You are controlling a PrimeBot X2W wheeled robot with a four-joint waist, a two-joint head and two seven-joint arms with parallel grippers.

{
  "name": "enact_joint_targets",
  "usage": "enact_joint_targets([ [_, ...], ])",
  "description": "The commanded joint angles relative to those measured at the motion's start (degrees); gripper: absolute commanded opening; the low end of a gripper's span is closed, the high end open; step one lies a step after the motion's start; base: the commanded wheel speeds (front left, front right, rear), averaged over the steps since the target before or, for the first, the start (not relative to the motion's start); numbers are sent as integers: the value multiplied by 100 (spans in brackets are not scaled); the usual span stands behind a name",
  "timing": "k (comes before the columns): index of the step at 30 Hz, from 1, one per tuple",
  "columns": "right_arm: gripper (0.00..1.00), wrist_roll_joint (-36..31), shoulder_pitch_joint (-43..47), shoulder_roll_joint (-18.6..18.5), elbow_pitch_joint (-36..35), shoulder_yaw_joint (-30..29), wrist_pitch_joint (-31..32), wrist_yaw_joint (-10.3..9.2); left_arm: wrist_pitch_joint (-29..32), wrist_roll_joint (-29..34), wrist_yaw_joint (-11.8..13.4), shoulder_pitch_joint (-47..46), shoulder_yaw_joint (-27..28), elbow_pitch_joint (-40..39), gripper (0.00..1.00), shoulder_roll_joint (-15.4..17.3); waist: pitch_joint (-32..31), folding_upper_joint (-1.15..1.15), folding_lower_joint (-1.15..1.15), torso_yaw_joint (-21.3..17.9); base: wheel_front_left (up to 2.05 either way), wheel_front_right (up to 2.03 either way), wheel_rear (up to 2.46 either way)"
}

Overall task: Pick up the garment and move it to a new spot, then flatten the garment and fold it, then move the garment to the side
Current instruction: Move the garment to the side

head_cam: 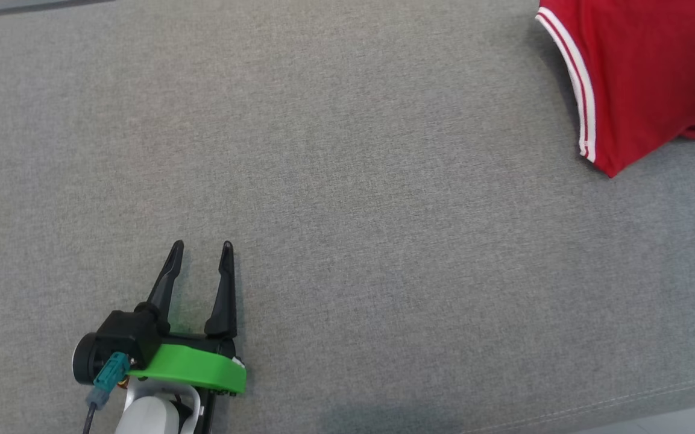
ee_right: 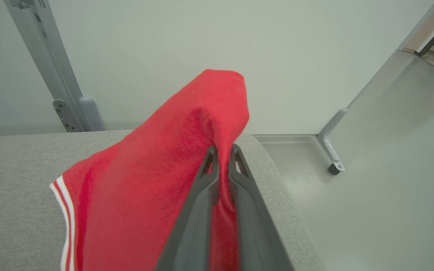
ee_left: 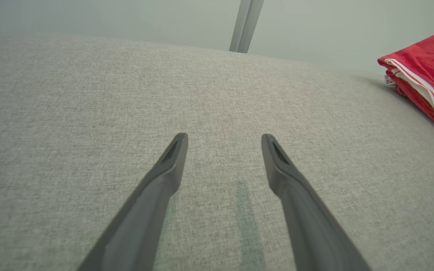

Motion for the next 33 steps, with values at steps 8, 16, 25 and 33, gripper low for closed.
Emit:
enact_joint_targets([
  [8, 0, -810, -212, -592, 751, -412, -146, -3, -17, 152, -64, -252, -147, -33, 100, 31, 602, 0, 0, 519, 0, 0, 0],
  [16, 100, -1766, -353, -645, 1291, -1125, -528, -3, -17, 167, -64, -299, -232, -21, 100, 81, 774, 0, 0, 680, 0, 0, 0],
  [25, 100, -2499, -386, -50, 1355, -1492, -1259, -3, 13, 148, -4, -195, -270, 6, 100, 132, 564, 0, 0, 533, 0, 0, 0],
  [33, 100, -2144, -426, 522, 1499, -1054, -1988, -3, 34, 19, 110, -92, -139, -18, 100, 181, 69, 0, 0, 334, 0, 0, 0],
])
